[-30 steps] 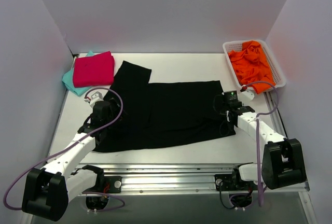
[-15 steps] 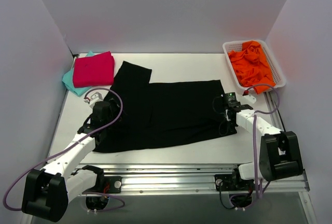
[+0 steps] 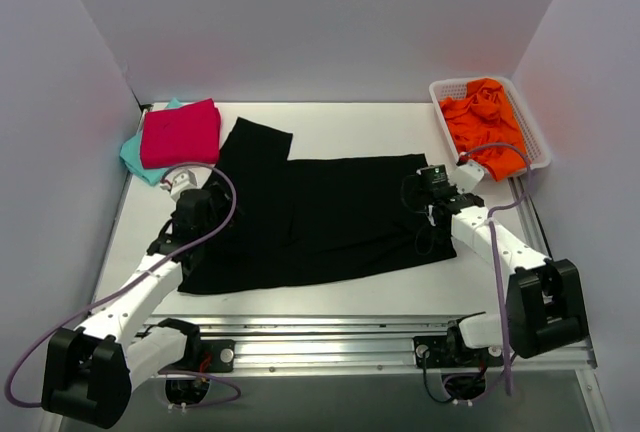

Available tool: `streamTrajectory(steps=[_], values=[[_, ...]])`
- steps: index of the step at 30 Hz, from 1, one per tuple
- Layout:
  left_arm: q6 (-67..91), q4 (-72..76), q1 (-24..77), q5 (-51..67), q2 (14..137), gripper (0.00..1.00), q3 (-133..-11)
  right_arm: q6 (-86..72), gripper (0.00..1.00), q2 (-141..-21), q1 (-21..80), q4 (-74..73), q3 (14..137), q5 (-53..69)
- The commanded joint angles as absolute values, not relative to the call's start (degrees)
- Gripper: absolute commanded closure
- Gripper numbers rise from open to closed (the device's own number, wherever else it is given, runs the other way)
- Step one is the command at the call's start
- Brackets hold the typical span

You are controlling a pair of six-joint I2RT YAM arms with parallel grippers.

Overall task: Fold and stack the t-shirts
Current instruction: Fold the tshirt

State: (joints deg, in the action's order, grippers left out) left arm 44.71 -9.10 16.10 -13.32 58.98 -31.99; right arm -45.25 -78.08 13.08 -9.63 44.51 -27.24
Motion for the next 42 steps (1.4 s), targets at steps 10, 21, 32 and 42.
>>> streamTrajectory(steps=[10,21,32,42], values=[[24.8,6.7,10.9,1.8,94.2,0.06,-65.4,-38.9,0.02,-65.5,19.9,-2.9,45.9,-20.3],[22.7,-19.6,4.3,11.8,138.3,0.06,-127.2,-38.9,0.01,-54.3,20.1,-4.7,40.3,-20.5],[27.4,-35.3,2.4,9.6,156.1,0.06,-150.6,-39.3,0.02,-53.2,20.4,-4.9,38.8,-20.3],[24.8,-35.3,2.1,6.7,157.9,0.06,-151.4,-39.3,0.02,-51.9,20.4,-5.7,38.0,-19.5]])
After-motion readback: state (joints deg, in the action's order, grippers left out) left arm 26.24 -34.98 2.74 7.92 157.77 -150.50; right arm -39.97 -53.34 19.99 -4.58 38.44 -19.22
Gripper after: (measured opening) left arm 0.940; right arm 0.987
